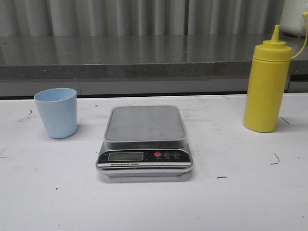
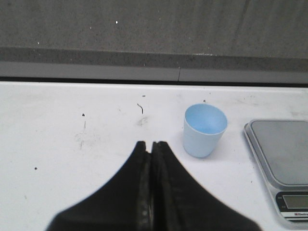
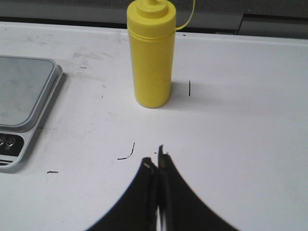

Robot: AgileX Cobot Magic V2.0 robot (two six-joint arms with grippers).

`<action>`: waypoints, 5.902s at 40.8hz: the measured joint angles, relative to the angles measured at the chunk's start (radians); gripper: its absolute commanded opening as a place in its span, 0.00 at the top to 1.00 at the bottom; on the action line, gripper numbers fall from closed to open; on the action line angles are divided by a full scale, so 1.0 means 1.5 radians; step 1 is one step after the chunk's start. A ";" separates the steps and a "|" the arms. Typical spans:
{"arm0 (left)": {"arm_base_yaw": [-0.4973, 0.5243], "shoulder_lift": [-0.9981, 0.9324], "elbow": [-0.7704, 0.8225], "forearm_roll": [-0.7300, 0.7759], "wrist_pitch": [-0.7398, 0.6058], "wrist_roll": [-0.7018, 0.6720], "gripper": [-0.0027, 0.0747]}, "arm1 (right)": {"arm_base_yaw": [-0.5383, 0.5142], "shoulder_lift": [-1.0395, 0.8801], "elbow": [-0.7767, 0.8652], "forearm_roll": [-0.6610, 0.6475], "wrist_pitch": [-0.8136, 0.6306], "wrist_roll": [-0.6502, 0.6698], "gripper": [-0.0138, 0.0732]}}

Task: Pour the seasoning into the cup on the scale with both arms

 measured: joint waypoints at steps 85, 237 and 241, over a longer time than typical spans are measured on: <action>-0.076 0.633 -0.428 -0.013 0.167 0.000 0.34 | 0.000 0.012 -0.001 -0.017 0.015 -0.001 0.32; -0.333 1.089 -0.921 0.025 0.374 -0.111 0.99 | 0.000 0.012 -0.001 -0.017 0.020 -0.001 0.32; -0.333 1.089 -0.921 0.025 0.381 -0.111 0.99 | 0.000 0.012 -0.001 -0.017 0.020 -0.001 0.32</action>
